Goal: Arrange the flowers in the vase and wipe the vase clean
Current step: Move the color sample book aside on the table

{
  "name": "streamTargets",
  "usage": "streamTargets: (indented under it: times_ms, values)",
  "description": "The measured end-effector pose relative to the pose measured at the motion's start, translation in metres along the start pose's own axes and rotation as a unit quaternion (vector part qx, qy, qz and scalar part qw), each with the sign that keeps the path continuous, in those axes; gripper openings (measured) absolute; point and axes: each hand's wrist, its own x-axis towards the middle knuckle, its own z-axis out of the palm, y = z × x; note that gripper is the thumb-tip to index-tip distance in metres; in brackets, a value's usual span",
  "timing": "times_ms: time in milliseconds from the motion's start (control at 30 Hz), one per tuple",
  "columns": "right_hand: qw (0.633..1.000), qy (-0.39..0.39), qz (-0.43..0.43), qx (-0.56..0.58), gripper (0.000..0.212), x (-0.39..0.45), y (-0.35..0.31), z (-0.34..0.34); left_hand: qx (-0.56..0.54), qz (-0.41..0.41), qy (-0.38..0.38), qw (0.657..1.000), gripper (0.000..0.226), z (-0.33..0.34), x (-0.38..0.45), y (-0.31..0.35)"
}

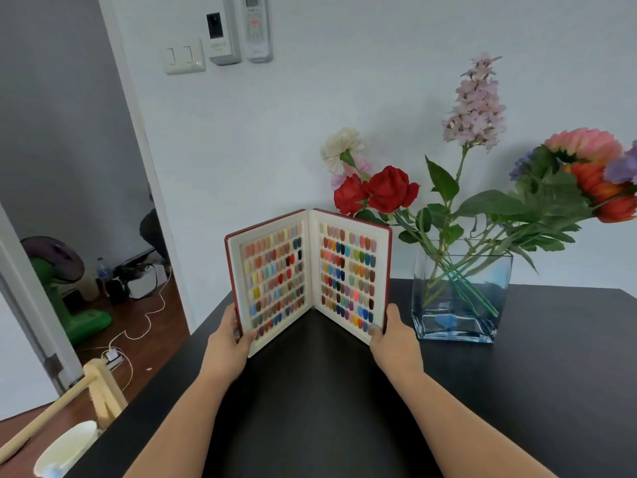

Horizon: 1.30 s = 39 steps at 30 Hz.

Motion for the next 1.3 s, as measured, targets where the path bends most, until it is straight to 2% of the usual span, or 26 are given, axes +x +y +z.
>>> streamTargets:
  times_ms: [500, 1100, 1300]
  values:
    - [0.998, -0.019, 0.016, 0.055, 0.055, 0.079, -0.019, 0.041, -0.022, -0.024, 0.036, 0.999, 0.057, 0.018, 0.078, -0.018]
    - [0.997, 0.009, 0.021, 0.069, 0.045, 0.137, -0.011, 0.050, -0.016, -0.019, 0.020, 0.999, 0.050, 0.045, 0.144, -0.015]
    - [0.997, 0.025, 0.034, 0.062, 0.044, 0.147, -0.009, 0.050, -0.009, -0.029, 0.014, 0.999, 0.056, 0.057, 0.152, -0.007]
